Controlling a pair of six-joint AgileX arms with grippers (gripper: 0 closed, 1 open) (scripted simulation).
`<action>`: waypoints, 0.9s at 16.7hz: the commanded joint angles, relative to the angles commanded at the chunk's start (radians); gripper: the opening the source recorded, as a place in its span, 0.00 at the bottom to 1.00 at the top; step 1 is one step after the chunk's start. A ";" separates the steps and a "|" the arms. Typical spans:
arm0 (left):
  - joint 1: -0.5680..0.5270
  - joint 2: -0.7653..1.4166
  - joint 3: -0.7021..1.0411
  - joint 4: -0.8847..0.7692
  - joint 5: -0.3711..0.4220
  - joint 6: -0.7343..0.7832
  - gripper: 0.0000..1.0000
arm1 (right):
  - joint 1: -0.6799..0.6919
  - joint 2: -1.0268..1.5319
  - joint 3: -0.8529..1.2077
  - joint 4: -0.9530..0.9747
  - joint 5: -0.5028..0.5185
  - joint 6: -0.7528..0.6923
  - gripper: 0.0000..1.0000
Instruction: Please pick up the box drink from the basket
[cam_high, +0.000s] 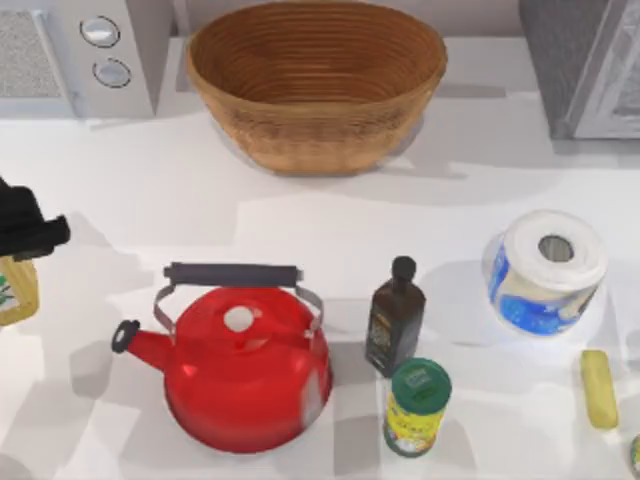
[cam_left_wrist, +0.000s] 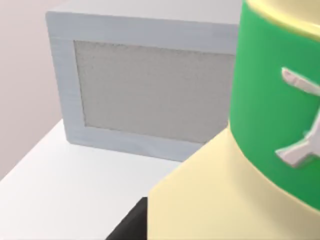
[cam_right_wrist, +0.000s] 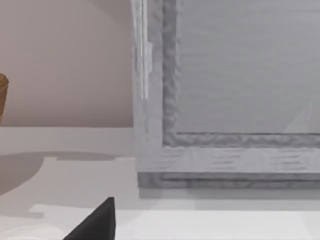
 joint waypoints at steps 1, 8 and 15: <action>-0.007 0.022 0.007 0.012 -0.015 -0.004 0.00 | 0.000 0.000 0.000 0.000 0.000 0.000 1.00; -0.005 0.047 0.006 0.031 -0.019 -0.002 0.00 | 0.000 0.000 0.000 0.000 0.000 0.000 1.00; 0.055 0.337 -0.012 0.350 0.036 0.011 0.00 | 0.000 0.000 0.000 0.000 0.000 0.000 1.00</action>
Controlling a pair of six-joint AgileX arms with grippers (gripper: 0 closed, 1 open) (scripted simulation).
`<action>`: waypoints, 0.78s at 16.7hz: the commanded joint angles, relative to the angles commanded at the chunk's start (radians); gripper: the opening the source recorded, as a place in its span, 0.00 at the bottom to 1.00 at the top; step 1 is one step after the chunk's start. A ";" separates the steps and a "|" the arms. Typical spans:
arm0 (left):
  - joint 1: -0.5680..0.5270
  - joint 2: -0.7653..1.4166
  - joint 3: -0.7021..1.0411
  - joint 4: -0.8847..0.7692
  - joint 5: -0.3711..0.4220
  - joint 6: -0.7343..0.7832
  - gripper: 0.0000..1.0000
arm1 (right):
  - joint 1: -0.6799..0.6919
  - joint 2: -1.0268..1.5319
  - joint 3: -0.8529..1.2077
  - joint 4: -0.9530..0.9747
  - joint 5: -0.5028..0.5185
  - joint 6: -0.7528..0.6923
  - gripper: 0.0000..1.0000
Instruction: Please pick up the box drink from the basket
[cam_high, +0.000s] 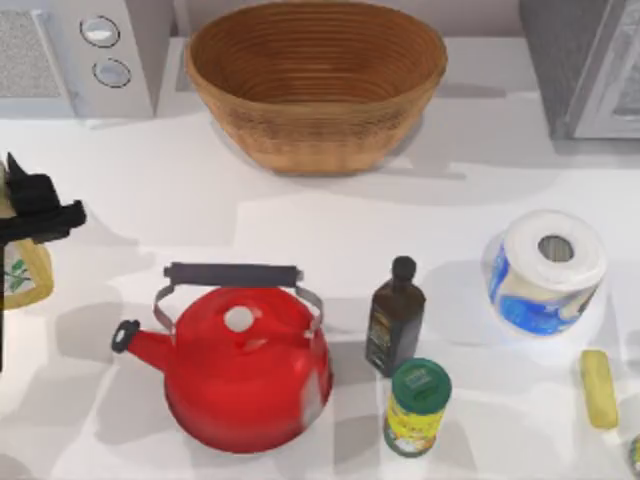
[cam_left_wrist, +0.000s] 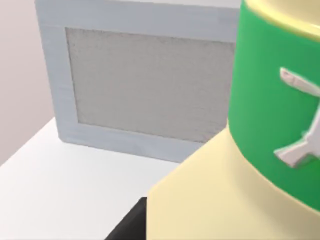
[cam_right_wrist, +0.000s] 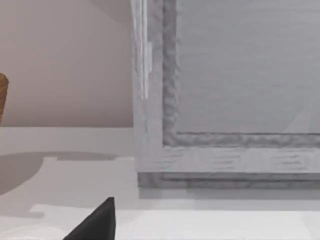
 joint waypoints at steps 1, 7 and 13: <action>0.011 0.045 -0.004 0.052 0.013 0.002 0.00 | 0.000 0.000 0.000 0.000 0.000 0.000 1.00; 0.044 0.176 -0.020 0.201 0.056 0.007 0.00 | 0.000 0.000 0.000 0.000 0.000 0.000 1.00; 0.044 0.176 -0.020 0.201 0.056 0.007 0.23 | 0.000 0.000 0.000 0.000 0.000 0.000 1.00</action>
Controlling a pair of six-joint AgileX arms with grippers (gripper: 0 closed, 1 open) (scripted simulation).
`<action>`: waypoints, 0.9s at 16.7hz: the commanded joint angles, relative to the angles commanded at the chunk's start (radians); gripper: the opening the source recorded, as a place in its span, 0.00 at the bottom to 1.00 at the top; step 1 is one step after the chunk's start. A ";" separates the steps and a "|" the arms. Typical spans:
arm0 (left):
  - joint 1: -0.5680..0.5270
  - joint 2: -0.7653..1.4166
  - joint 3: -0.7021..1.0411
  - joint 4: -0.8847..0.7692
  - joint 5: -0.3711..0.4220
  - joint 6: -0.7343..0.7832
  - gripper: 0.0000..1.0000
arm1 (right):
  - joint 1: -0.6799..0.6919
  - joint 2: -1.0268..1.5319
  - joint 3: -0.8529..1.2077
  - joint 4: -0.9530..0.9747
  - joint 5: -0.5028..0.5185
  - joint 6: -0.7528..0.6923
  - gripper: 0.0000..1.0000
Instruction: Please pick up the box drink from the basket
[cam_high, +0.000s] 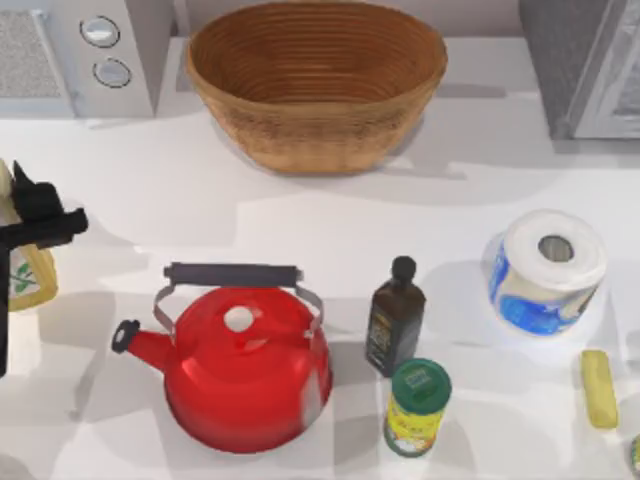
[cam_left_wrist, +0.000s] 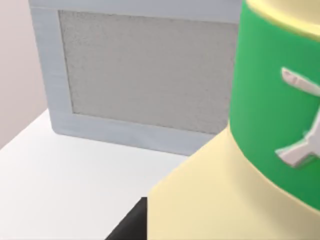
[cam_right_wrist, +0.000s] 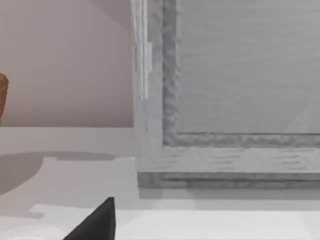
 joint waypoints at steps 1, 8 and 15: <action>0.000 0.000 0.000 0.000 0.000 0.000 0.30 | 0.000 0.000 0.000 0.000 0.000 0.000 1.00; 0.000 0.000 0.000 0.000 0.000 0.000 0.83 | 0.000 0.000 0.000 0.000 0.000 0.000 1.00; 0.000 0.000 0.000 0.000 0.000 0.000 1.00 | 0.000 0.000 0.000 0.000 0.000 0.000 1.00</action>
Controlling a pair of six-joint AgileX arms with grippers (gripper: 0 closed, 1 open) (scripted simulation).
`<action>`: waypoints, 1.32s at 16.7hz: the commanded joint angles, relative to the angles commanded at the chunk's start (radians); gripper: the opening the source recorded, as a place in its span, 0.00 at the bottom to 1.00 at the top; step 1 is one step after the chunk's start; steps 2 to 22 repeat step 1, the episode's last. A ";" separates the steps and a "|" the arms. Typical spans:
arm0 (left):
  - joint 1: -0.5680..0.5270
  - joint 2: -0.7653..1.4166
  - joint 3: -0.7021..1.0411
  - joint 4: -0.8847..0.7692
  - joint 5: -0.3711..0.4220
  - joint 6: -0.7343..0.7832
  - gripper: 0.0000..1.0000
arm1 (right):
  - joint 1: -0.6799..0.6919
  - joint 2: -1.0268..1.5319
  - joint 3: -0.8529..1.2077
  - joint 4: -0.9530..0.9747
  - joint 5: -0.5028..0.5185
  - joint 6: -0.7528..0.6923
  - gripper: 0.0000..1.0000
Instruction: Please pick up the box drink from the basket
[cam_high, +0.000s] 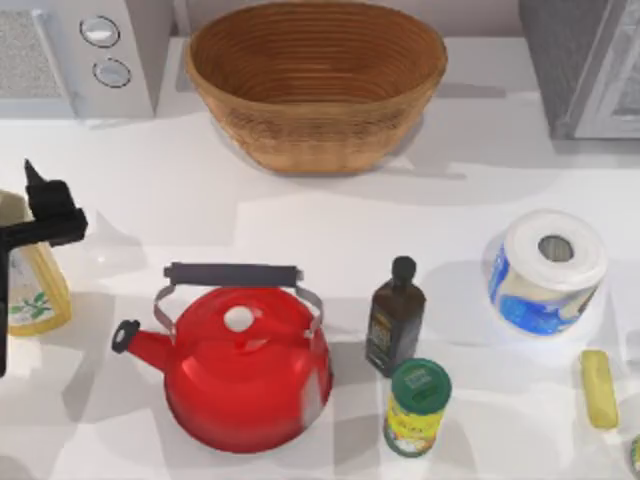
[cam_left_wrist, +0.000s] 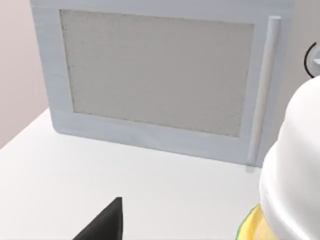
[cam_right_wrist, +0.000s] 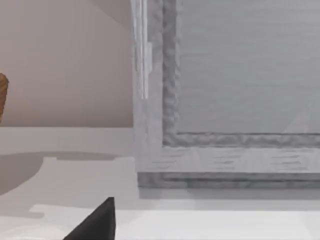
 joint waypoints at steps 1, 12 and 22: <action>0.000 0.000 0.000 0.000 0.000 0.000 1.00 | 0.000 0.000 0.000 0.000 0.000 0.000 1.00; 0.000 0.000 0.000 0.000 0.000 0.000 1.00 | 0.000 0.000 0.000 0.000 0.000 0.000 1.00; 0.000 0.000 0.000 0.000 0.000 0.000 1.00 | 0.000 0.000 0.000 0.000 0.000 0.000 1.00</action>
